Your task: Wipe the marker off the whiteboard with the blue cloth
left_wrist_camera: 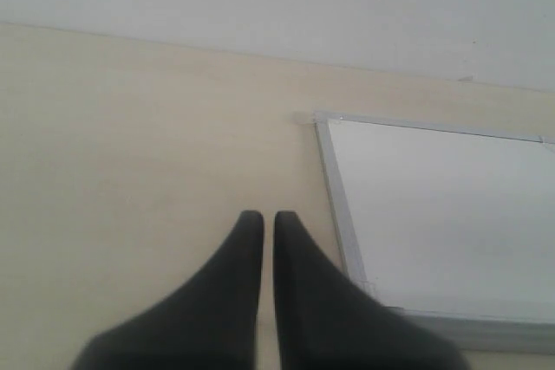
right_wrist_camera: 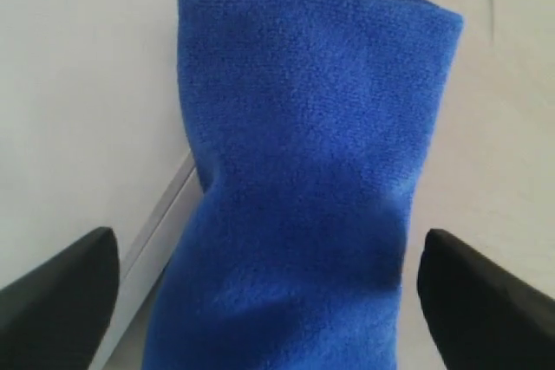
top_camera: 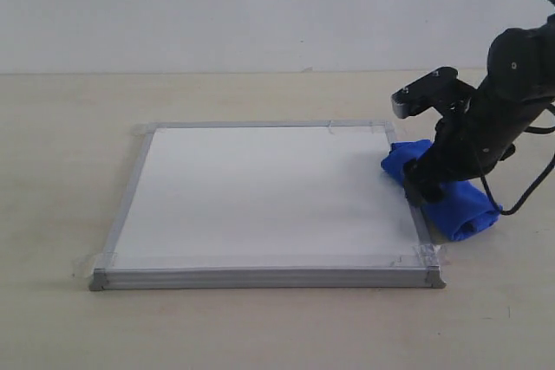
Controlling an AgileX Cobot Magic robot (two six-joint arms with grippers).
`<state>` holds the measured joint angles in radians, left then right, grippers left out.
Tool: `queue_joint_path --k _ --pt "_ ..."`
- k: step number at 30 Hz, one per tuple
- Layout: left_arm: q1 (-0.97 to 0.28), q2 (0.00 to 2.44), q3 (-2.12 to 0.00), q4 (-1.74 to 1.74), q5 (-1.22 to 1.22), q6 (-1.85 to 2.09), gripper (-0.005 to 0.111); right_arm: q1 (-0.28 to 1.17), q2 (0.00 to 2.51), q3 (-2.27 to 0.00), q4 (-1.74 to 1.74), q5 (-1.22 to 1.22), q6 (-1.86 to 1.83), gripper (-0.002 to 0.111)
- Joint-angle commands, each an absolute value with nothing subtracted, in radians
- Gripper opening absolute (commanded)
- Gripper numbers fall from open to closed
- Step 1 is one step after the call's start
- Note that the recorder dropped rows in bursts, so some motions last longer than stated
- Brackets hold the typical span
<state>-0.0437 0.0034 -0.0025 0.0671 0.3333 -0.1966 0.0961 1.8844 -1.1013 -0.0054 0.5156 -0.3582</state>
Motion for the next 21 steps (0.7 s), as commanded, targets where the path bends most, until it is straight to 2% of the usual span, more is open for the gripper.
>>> queue_joint_path --k 1,15,21 --pt "-0.040 0.000 0.000 0.064 0.330 -0.206 0.004 0.089 1.906 -1.099 -0.011 0.488 -0.361 0.077" --pt "-0.040 0.000 0.000 0.064 0.330 -0.206 0.004 0.089 1.906 -1.099 -0.011 0.480 -0.258 0.001" --pt "-0.040 0.000 0.000 0.064 0.330 -0.206 0.004 0.089 1.906 -1.099 -0.011 0.452 -0.073 0.000"
